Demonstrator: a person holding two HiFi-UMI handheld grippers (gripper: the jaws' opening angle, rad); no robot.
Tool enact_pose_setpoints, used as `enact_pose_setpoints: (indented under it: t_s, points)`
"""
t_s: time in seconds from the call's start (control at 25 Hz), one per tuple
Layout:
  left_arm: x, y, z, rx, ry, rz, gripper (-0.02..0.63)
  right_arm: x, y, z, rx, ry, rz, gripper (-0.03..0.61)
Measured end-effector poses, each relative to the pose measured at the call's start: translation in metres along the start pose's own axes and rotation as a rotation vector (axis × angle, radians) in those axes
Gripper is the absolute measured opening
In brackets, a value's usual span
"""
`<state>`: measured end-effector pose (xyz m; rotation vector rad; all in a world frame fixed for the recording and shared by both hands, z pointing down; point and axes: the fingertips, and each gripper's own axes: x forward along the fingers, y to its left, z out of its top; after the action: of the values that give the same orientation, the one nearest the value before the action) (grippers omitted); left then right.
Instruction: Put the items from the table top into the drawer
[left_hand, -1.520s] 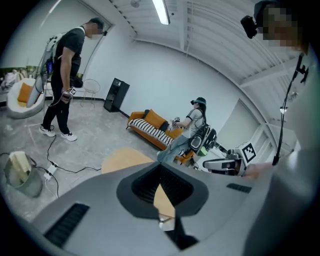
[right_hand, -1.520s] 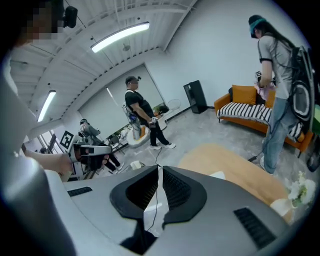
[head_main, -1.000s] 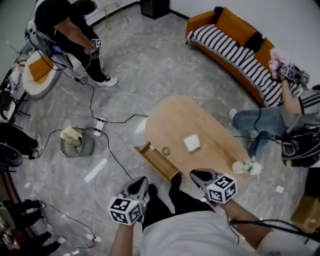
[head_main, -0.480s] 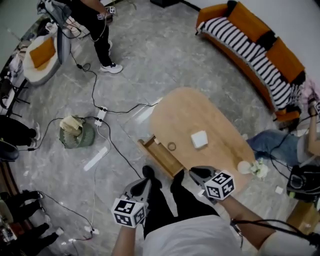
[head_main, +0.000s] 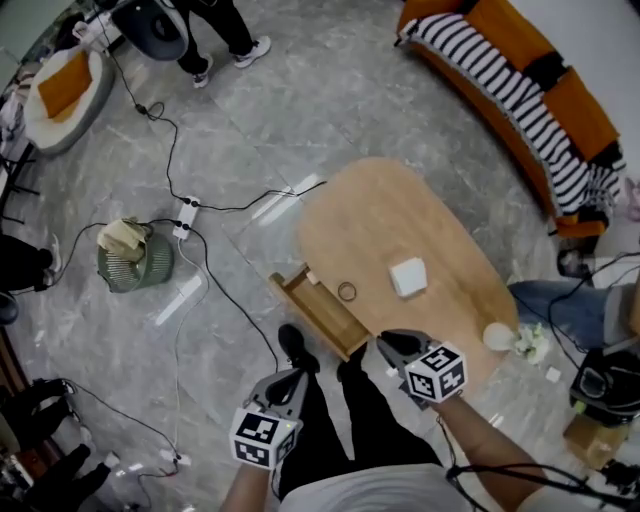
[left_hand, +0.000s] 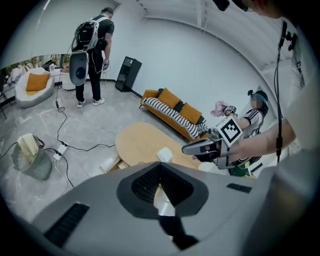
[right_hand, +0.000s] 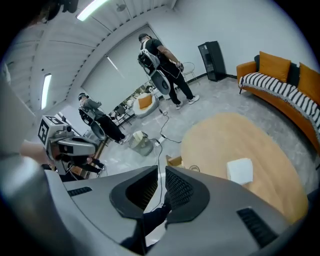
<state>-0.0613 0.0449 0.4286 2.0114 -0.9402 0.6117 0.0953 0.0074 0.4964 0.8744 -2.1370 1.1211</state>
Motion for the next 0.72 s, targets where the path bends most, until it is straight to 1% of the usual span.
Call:
enact_pose_setpoints:
  t_s: [0.12,0.28,0.32,0.36,0.4,0.56,0.72]
  points:
    - [0.014,0.007,-0.008,-0.006,0.005,-0.02,0.0,0.021,-0.01,-0.007,0.004,0.016,-0.008,0.051]
    - [0.036,0.018,-0.018,0.004,0.017,-0.04,0.0,0.053,-0.024,-0.016,-0.007,0.044,-0.013,0.055]
    - [0.042,0.02,-0.02,0.002,0.022,-0.046,0.001,0.063,-0.027,-0.02,-0.012,0.054,-0.013,0.067]
    - [0.048,0.023,-0.023,-0.001,0.027,-0.053,0.0,0.073,-0.03,-0.023,-0.018,0.065,-0.012,0.102]
    - [0.054,0.025,-0.026,-0.004,0.031,-0.059,0.0,0.082,-0.033,-0.027,-0.024,0.074,-0.011,0.117]
    - [0.076,0.035,-0.036,-0.009,0.039,-0.074,0.0,0.113,-0.045,-0.036,-0.031,0.091,-0.007,0.117]
    - [0.098,0.052,-0.041,-0.001,0.045,-0.07,0.0,0.142,-0.056,-0.043,-0.054,0.11,-0.004,0.117]
